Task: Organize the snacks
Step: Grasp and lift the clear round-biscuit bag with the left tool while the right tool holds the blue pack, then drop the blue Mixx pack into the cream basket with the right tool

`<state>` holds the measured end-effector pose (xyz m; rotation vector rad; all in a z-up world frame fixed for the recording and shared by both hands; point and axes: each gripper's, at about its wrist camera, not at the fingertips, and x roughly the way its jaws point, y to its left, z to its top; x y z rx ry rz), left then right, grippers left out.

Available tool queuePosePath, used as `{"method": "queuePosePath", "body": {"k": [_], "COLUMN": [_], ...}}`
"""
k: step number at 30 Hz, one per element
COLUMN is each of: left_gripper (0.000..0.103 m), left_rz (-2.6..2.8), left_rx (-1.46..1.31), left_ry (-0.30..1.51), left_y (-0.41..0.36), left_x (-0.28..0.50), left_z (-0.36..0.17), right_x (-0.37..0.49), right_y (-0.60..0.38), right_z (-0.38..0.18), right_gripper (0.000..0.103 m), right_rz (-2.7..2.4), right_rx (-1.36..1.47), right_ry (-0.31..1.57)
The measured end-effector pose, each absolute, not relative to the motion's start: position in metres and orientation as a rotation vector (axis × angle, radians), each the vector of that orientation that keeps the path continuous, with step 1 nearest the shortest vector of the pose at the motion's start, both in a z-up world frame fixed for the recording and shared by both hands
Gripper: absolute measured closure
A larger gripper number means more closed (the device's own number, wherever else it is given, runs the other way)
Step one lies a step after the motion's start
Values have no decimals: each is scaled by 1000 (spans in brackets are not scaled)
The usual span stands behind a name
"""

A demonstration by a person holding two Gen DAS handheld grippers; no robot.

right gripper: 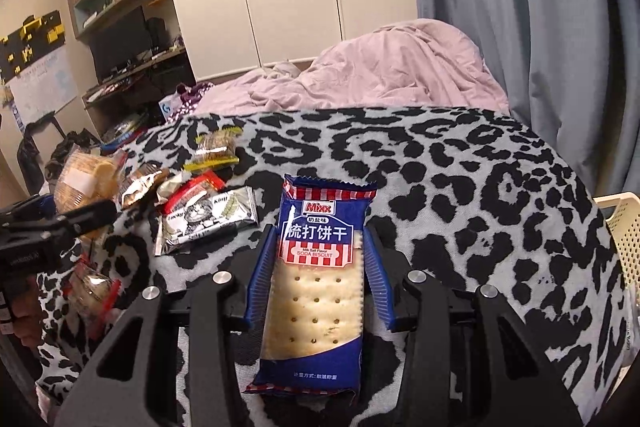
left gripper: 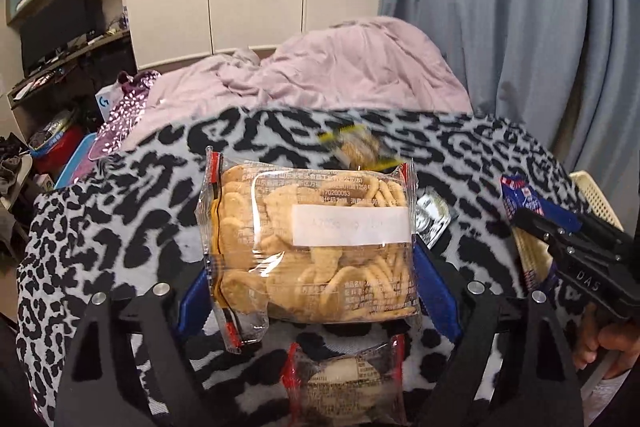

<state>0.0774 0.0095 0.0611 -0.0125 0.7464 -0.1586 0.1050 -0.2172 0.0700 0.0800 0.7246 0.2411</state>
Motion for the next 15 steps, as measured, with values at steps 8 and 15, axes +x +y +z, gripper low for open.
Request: {"method": "queuePosePath", "body": {"k": [8,15], "left_gripper": [17,17], "left_rz": [-199,-251], "left_rx": [-4,11], "left_ry": [707,701], "left_y": [-9,-38], "left_x": [68,65], "left_z": [79,85], "right_x": [94,82], "right_y": [-239,-272], "right_z": [76,79], "right_gripper": [59,59], "right_rz": [217,163], "right_rx": [121,169], "right_ry": [695,665]}}
